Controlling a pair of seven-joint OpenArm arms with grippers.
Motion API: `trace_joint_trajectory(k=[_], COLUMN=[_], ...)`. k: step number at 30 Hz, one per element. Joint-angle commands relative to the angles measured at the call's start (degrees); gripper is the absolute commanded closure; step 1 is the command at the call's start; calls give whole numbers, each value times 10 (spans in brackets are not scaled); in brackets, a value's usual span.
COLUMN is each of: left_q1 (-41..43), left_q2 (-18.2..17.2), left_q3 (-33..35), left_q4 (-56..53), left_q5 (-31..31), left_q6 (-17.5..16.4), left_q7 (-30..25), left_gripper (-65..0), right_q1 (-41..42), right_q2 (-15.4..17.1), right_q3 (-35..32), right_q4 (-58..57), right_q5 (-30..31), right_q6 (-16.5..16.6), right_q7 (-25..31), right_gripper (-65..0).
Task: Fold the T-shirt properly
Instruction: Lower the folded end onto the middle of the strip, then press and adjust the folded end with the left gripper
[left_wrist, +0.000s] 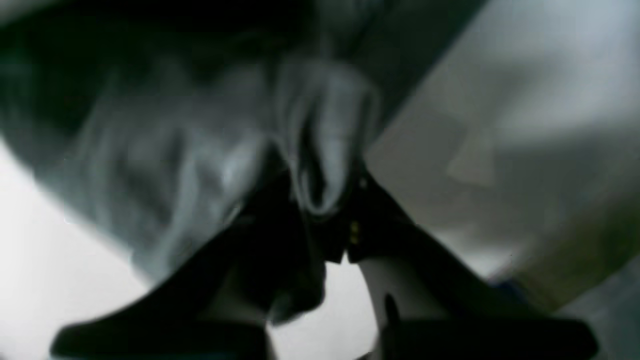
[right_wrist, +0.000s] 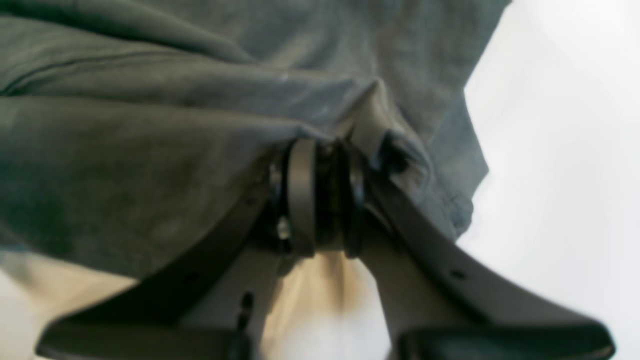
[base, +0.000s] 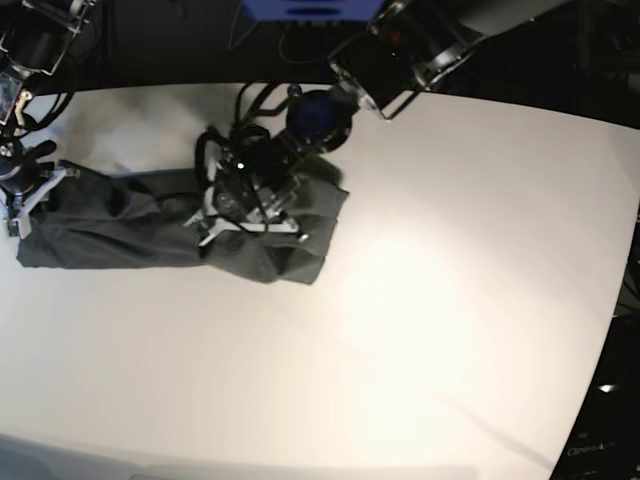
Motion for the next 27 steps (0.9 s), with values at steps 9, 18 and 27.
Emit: trace_joint_trajectory(k=[9,18,27], left_q1=[-15,-11,-4], left_q2=[2,2,2], left_q3=[-4,-16,-163], left_q4=[21,26,116], left_q5=[69,64,-75], left_q6=[-5,-6,-5], left_q7=[-4,-4,-4], left_gripper=[-31,-31,-31], right_q1=[-40,-42,-36], right_q2=[-10,-19,-41], right_q3=[-4,-6,-5], right_q4=[45,66,68], right_q5=[-29,-29,-96], right_q6=[10,10,10], right_q7=[-52,-53,-52], right_gripper=[-75,-77,-75])
